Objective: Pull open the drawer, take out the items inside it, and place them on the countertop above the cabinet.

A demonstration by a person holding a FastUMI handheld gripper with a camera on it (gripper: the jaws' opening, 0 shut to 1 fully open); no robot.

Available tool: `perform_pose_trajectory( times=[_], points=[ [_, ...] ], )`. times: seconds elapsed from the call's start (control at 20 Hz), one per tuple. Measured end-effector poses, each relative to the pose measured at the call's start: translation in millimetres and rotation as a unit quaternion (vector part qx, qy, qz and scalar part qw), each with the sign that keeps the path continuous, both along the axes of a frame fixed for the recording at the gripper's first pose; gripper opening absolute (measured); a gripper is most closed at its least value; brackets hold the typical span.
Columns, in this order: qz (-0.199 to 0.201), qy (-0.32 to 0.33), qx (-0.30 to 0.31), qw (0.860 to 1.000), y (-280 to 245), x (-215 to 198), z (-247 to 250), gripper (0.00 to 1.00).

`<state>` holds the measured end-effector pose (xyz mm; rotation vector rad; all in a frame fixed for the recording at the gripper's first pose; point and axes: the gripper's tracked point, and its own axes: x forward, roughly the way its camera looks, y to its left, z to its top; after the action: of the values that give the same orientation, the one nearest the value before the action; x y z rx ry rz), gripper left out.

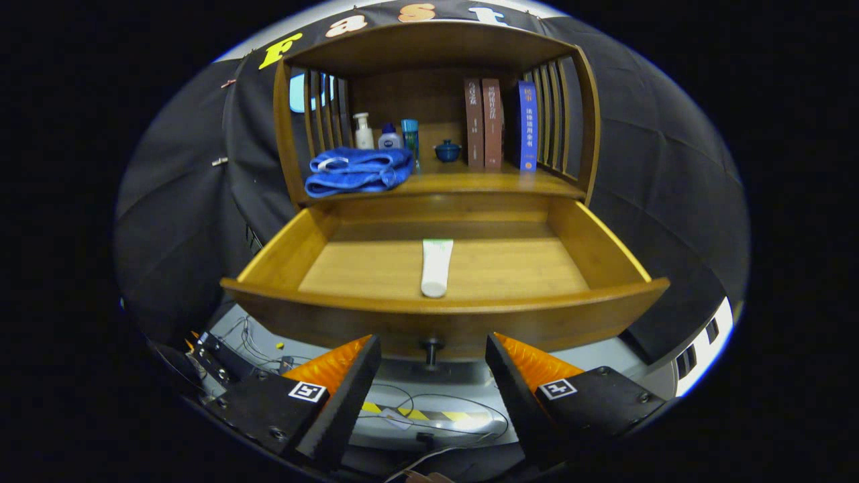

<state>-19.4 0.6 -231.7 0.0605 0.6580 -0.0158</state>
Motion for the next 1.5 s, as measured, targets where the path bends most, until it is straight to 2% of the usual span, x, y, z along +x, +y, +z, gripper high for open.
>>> perform_pose_trajectory(
  times=[0.25, 0.45, 0.6, 0.85, 1.1, 1.25, 1.35, 1.5],
  points=[
    [0.007, 0.018, 0.008, 1.0, 3, 78, 21, 0.99],
    [0.005, 0.085, 0.012, 0.996, 5, 134, -6, 0.99],
    [-0.004, 0.153, 0.03, 0.988, 9, 162, -39, 1.0],
    [-0.009, 0.239, 0.008, 0.971, 2, 186, -89, 0.99],
    [-0.003, 0.302, -0.01, 0.953, -2, 184, -124, 1.0],
    [-0.016, 0.32, -0.005, 0.947, -5, 181, -132, 1.0],
    [-0.016, 0.32, -0.006, 0.947, -9, 183, -136, 0.91],
    [-0.002, 0.343, -0.006, 0.939, -4, 176, -141, 0.71]
  ],
)
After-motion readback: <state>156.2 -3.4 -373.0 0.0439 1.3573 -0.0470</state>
